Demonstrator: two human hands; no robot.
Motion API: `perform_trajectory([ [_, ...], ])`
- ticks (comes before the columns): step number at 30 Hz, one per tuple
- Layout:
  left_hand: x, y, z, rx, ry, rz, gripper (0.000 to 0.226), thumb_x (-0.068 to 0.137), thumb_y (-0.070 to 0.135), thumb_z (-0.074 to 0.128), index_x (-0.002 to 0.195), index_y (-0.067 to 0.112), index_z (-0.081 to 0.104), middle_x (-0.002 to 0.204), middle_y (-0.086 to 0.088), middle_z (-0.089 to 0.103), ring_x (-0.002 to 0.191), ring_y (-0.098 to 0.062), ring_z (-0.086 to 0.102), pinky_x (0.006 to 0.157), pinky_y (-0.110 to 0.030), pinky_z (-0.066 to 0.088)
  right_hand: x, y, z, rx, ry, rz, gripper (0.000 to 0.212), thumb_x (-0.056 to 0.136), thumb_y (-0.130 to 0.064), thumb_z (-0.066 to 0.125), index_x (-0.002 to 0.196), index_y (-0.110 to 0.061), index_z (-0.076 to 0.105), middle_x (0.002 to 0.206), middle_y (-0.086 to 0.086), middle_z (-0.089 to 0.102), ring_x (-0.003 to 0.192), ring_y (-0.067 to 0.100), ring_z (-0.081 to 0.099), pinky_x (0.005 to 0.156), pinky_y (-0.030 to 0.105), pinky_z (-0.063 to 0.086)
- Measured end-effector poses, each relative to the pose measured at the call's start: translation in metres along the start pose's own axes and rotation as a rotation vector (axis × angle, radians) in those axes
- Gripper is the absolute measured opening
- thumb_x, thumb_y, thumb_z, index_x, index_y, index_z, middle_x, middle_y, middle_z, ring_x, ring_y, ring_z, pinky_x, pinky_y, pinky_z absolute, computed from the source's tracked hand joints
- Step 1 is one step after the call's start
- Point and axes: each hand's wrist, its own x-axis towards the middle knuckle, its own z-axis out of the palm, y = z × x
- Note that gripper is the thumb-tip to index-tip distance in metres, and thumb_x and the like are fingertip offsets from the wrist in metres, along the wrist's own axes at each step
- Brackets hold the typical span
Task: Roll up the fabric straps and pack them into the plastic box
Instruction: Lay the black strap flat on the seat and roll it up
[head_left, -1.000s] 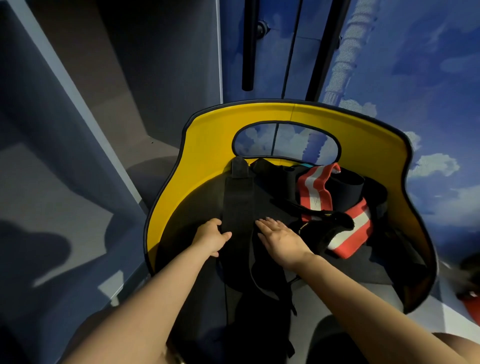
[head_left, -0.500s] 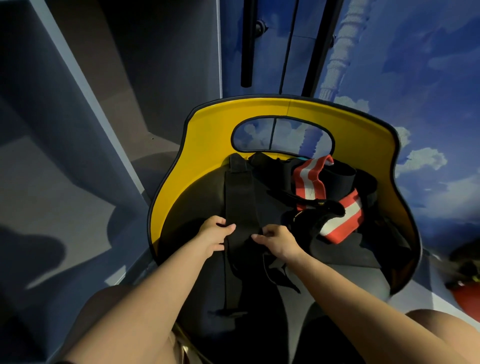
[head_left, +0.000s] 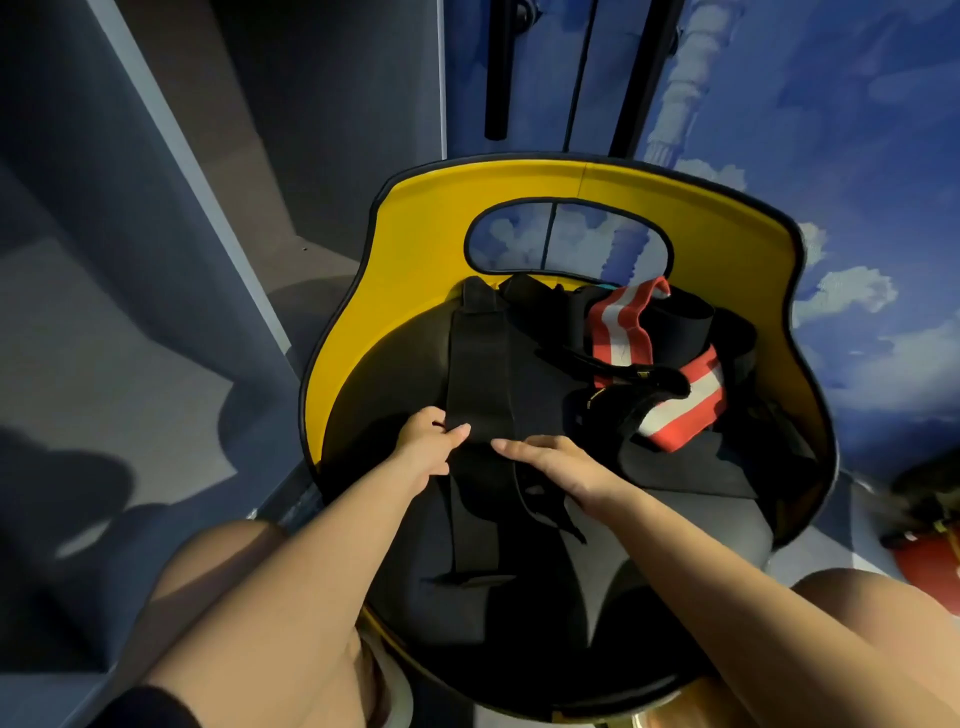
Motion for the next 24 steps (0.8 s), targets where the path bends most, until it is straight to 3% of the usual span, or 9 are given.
perform_trajectory([
  [2, -0.001, -0.003, 0.001, -0.01, 0.007, 0.016, 0.052, 0.092, 0.018, 0.059, 0.139, 0.012, 0.039, 0.139, -0.011, 0.046, 0.122, -0.029, 0.05, 0.077, -0.03, 0.048, -0.004, 0.004, -0.001, -0.024, -0.023, -0.034, 0.021, 0.083, -0.038, 0.067, 0.08, -0.019, 0.058, 0.083, -0.006, 0.059, 0.09, 0.012, 0.057, 0.07, 0.019, 0.047],
  [5, -0.005, -0.008, 0.0, -0.025, 0.001, 0.017, 0.05, 0.092, 0.022, 0.059, 0.137, 0.013, 0.041, 0.137, -0.011, 0.047, 0.121, -0.028, 0.05, 0.081, -0.032, 0.05, -0.003, 0.008, 0.002, -0.077, 0.015, -0.081, 0.031, 0.085, -0.026, 0.067, 0.059, -0.017, 0.056, 0.063, -0.004, 0.052, 0.065, 0.008, 0.053, 0.059, 0.016, 0.042],
  [7, -0.01, -0.01, -0.002, -0.037, -0.041, -0.017, 0.055, 0.091, 0.026, 0.06, 0.139, 0.011, 0.039, 0.139, -0.012, 0.045, 0.123, -0.029, 0.049, 0.086, -0.034, 0.05, -0.003, 0.009, 0.004, -0.099, 0.071, -0.094, 0.033, 0.086, -0.024, 0.067, 0.055, -0.016, 0.056, 0.06, -0.002, 0.052, 0.062, 0.01, 0.052, 0.06, 0.021, 0.042],
  [10, -0.018, -0.011, -0.006, -0.054, -0.113, -0.067, 0.065, 0.087, 0.027, 0.065, 0.142, 0.008, 0.035, 0.143, -0.013, 0.041, 0.128, -0.03, 0.045, 0.094, -0.036, 0.048, -0.006, 0.012, 0.009, -0.187, 0.148, -0.098, 0.035, 0.087, -0.039, 0.063, 0.074, -0.007, 0.069, 0.074, 0.01, 0.067, 0.076, 0.02, 0.065, 0.077, 0.039, 0.05],
  [13, -0.026, -0.015, -0.006, -0.075, -0.13, -0.064, 0.067, 0.085, 0.021, 0.068, 0.141, 0.004, 0.036, 0.142, -0.014, 0.043, 0.129, -0.028, 0.045, 0.096, -0.036, 0.045, -0.015, 0.012, 0.01, -0.155, -0.002, -0.036, 0.059, 0.072, -0.067, 0.063, 0.103, -0.018, 0.071, 0.1, 0.003, 0.073, 0.097, 0.015, 0.067, 0.095, 0.034, 0.049],
  [16, -0.032, -0.018, -0.004, 0.037, -0.061, 0.001, 0.062, 0.087, 0.022, 0.066, 0.139, 0.005, 0.039, 0.138, -0.012, 0.047, 0.123, -0.027, 0.049, 0.094, -0.034, 0.046, -0.022, 0.012, 0.01, -0.297, -0.115, -0.048, 0.059, 0.068, -0.062, 0.07, 0.115, -0.026, 0.065, 0.109, -0.008, 0.07, 0.103, 0.008, 0.063, 0.098, 0.029, 0.046],
  [18, -0.035, -0.018, -0.005, 0.049, -0.051, 0.037, 0.053, 0.089, 0.022, 0.063, 0.135, 0.007, 0.044, 0.13, -0.011, 0.052, 0.116, -0.026, 0.053, 0.091, -0.033, 0.048, -0.022, 0.014, 0.011, -0.403, -0.022, -0.103, 0.042, 0.077, -0.045, 0.07, 0.112, -0.022, 0.066, 0.107, -0.004, 0.07, 0.1, 0.01, 0.064, 0.095, 0.03, 0.049],
  [21, -0.04, -0.021, -0.008, -0.004, -0.091, 0.048, 0.046, 0.091, 0.02, 0.06, 0.133, 0.011, 0.044, 0.115, -0.008, 0.056, 0.099, -0.019, 0.058, 0.085, -0.032, 0.051, -0.024, 0.012, 0.012, -0.423, 0.074, -0.178, 0.014, 0.085, -0.033, 0.066, 0.085, -0.019, 0.068, 0.086, -0.002, 0.07, 0.086, 0.014, 0.065, 0.082, 0.029, 0.05],
  [24, -0.044, -0.028, -0.008, -0.033, -0.115, 0.036, 0.048, 0.092, 0.022, 0.059, 0.135, 0.01, 0.042, 0.127, -0.01, 0.053, 0.1, -0.017, 0.058, 0.087, -0.03, 0.049, -0.023, 0.01, 0.012, -0.437, 0.117, -0.217, 0.029, 0.086, -0.035, 0.064, 0.082, -0.006, 0.066, 0.077, 0.005, 0.067, 0.075, 0.018, 0.063, 0.071, 0.031, 0.048],
])
